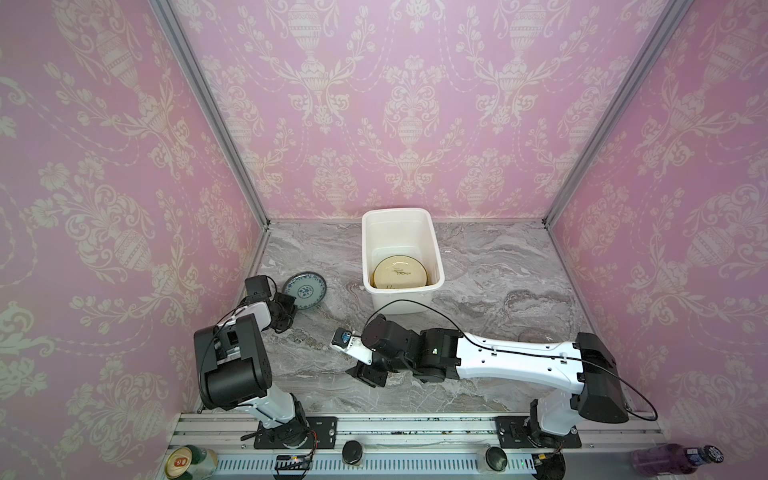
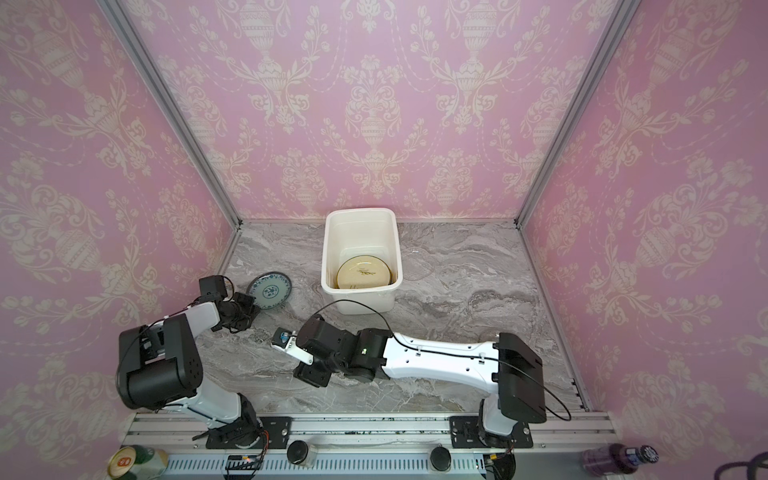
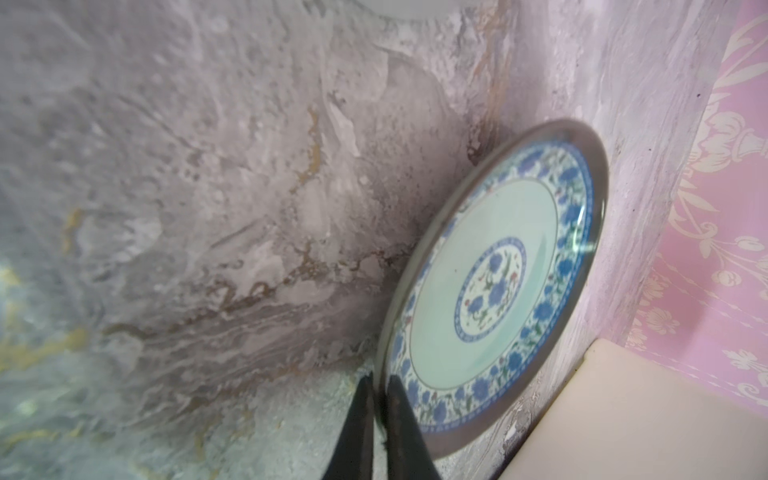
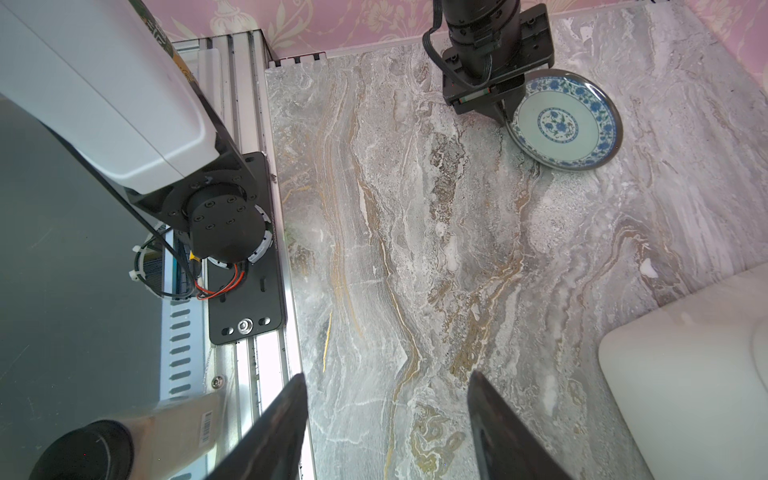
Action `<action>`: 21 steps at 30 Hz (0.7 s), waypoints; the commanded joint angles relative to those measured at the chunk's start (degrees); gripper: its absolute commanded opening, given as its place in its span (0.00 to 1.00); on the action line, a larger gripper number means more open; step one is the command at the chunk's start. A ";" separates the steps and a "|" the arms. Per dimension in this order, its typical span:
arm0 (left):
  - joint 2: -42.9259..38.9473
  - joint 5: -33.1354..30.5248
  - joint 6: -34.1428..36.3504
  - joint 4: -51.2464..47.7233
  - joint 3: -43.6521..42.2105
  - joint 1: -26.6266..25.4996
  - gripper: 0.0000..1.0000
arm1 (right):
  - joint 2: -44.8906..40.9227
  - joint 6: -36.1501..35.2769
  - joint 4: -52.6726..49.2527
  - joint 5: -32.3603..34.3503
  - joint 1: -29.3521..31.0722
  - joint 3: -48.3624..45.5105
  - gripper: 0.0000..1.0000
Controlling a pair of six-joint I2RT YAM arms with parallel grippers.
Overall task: Place the plates into the plastic bin on the countertop
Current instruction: 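Swing the right gripper toward the blue-and-white floral plate's rim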
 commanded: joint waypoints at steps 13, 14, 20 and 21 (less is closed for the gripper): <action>-11.49 -2.71 4.85 -14.50 -4.26 -1.38 0.08 | -0.20 17.96 -2.42 4.17 -0.25 6.69 0.65; -12.38 -3.10 4.92 -15.12 -4.60 -1.71 0.08 | 0.50 21.21 -2.39 3.72 -0.51 8.00 0.65; -16.74 -5.05 4.98 -18.63 -4.80 -3.25 0.08 | 7.34 35.23 -1.81 -2.06 -1.62 15.89 0.63; -17.11 -5.14 4.87 -18.84 -4.59 -3.60 0.08 | 8.80 37.67 -5.00 -1.29 -1.90 18.44 0.64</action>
